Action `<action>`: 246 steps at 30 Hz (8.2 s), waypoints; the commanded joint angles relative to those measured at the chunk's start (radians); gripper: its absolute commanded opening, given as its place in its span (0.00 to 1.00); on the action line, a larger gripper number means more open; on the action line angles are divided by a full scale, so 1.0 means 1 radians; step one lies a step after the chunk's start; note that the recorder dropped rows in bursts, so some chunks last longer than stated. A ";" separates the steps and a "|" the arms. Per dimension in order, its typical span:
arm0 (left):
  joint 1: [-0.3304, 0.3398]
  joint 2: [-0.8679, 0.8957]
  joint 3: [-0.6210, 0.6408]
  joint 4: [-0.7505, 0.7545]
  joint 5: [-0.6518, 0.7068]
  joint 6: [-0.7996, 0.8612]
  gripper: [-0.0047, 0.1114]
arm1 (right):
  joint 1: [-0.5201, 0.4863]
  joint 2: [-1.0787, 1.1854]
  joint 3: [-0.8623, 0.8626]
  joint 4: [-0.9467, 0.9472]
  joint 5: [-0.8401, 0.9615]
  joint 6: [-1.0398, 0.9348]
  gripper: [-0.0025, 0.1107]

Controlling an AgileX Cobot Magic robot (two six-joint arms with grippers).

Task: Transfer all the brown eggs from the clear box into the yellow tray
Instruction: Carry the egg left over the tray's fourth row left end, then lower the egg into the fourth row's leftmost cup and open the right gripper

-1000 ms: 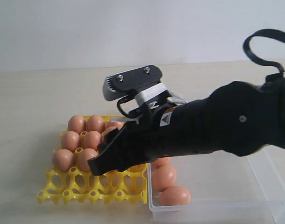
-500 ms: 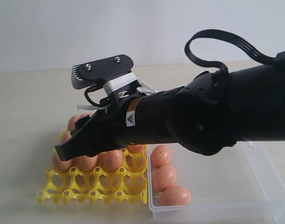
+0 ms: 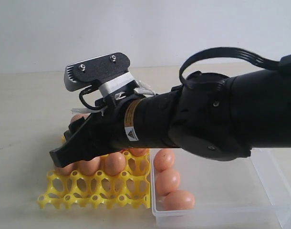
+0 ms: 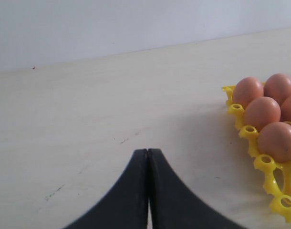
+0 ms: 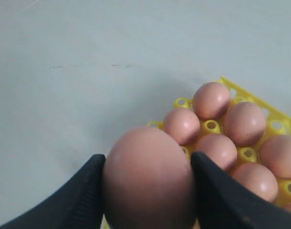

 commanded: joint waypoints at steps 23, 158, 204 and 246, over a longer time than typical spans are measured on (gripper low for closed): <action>-0.003 0.002 -0.004 -0.002 -0.012 -0.004 0.04 | 0.001 0.081 -0.009 -1.062 -0.231 1.107 0.02; -0.003 0.002 -0.004 -0.002 -0.012 -0.004 0.04 | 0.084 0.436 -0.347 0.862 0.155 -0.783 0.04; -0.003 0.002 -0.004 -0.002 -0.012 -0.004 0.04 | 0.084 0.436 -0.318 0.862 0.104 -0.743 0.40; -0.003 0.002 -0.004 -0.002 -0.012 -0.004 0.04 | 0.084 0.420 -0.315 0.831 0.109 -0.651 0.51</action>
